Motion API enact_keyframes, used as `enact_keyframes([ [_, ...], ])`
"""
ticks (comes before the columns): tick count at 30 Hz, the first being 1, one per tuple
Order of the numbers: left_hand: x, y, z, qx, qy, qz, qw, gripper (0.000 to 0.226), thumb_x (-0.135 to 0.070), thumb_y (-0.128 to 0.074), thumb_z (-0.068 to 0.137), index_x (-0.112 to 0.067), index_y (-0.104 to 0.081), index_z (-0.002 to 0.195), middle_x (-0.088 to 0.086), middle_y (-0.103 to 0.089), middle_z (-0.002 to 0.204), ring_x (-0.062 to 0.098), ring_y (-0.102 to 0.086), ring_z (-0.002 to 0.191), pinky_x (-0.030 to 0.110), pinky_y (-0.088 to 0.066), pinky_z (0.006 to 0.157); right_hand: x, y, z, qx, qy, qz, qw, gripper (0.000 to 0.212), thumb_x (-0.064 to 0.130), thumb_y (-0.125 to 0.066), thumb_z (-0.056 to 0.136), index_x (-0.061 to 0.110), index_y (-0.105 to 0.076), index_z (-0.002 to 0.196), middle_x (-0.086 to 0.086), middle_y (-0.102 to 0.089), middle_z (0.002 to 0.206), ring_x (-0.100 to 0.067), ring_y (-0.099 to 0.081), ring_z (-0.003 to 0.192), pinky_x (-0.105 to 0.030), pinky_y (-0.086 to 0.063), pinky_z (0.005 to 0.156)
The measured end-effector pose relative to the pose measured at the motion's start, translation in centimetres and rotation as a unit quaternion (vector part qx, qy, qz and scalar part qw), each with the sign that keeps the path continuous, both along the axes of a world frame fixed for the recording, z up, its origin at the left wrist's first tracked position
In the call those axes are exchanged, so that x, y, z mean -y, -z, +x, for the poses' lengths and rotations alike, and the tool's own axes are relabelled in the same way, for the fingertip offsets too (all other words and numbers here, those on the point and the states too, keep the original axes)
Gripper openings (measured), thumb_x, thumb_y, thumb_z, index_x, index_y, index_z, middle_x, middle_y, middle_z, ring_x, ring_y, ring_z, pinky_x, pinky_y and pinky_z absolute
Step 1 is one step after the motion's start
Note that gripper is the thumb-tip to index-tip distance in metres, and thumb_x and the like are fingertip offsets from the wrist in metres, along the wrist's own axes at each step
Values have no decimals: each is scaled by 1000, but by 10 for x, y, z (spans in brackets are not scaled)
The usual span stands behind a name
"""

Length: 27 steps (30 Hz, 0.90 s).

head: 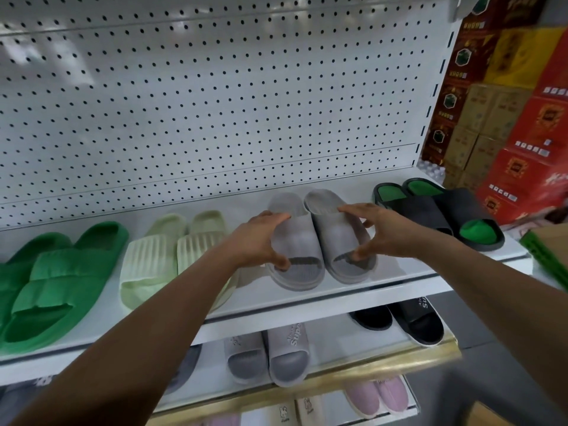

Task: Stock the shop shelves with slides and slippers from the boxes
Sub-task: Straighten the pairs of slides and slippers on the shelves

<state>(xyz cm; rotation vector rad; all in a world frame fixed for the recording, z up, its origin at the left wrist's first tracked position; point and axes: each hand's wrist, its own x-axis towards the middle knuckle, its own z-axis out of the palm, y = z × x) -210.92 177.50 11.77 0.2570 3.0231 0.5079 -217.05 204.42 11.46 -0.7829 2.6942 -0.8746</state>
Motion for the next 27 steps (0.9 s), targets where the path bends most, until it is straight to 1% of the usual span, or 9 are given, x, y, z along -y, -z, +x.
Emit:
enact_keyframes([
  [6, -2, -4, 4, 20, -10, 9, 1000, 102, -34, -84, 71, -25, -25, 153, -1, -31, 154, 19, -39, 132, 27, -35, 103, 1, -4, 2, 6, -3, 27, 1000, 100, 19, -86, 68, 30, -30, 150, 3, -33, 146, -10, -42, 114, -19, -35, 91],
  [10, -6, -5, 6, 35, -22, 21, 999, 104, -31, -84, 72, -24, -22, 155, -1, -27, 157, 20, -39, 134, 26, -33, 106, 5, -3, 4, 9, -6, 43, 999, 102, 19, -84, 70, 25, -23, 152, -2, -29, 147, -20, -41, 125, -27, -37, 104],
  [13, -7, -8, 8, 45, -28, 25, 998, 106, -30, -85, 72, -24, -20, 155, 0, -23, 159, 21, -35, 137, 28, -32, 111, 3, -2, 3, 22, -12, 50, 998, 104, 20, -82, 72, 26, -18, 153, -2, -25, 149, -23, -40, 128, -31, -35, 109],
  [15, -6, -13, 13, 49, -32, 47, 997, 108, -30, -86, 71, -25, -19, 155, 0, -22, 159, 21, -33, 139, 32, -31, 114, 1, -7, 3, 50, -20, 54, 997, 106, 19, -79, 74, 26, -11, 154, 0, -18, 152, -25, -33, 135, -33, -30, 113],
  [18, 5, -24, 28, 0, -61, 125, 990, 101, -30, -86, 71, -31, -26, 152, -2, -29, 156, 18, -36, 138, 40, -35, 114, 2, -21, 6, 43, -26, 58, 997, 102, 11, -72, 78, 27, -6, 154, -4, -14, 155, -29, -16, 144, -39, -21, 117],
  [21, 30, -37, 50, -50, -104, 163, 980, 87, -31, -83, 74, -37, -36, 147, -9, -39, 151, 12, -41, 133, 35, -37, 111, 13, -30, 11, -5, 6, 0, 1000, 87, 12, -64, 83, 29, -15, 153, -3, -14, 157, -26, -10, 145, -41, -19, 117],
  [23, 53, -44, 65, -61, -135, 151, 977, 83, -30, -82, 76, -37, -38, 146, -10, -42, 149, 10, -42, 131, 28, -36, 105, 30, -30, 12, -45, 14, -30, 998, 71, 13, -58, 88, 29, -28, 150, -2, -23, 155, -24, -17, 144, -39, -22, 116],
  [25, 78, -50, 79, -47, -157, 142, 976, 82, -28, -81, 77, -37, -38, 146, -8, -42, 149, 13, -40, 134, 27, -36, 100, 53, -28, 16, -67, -1, -47, 997, 61, 16, -60, 89, 30, -39, 144, -2, -33, 149, -23, -27, 140, -39, -27, 116],
  [27, 101, -53, 91, -19, -175, 129, 976, 83, -27, -81, 77, -39, -36, 146, -8, -41, 149, 15, -40, 135, 26, -41, 93, 76, -28, 26, -77, -37, -65, 994, 54, 18, -63, 89, 28, -47, 139, -2, -40, 143, -22, -35, 135, -39, -32, 113],
])
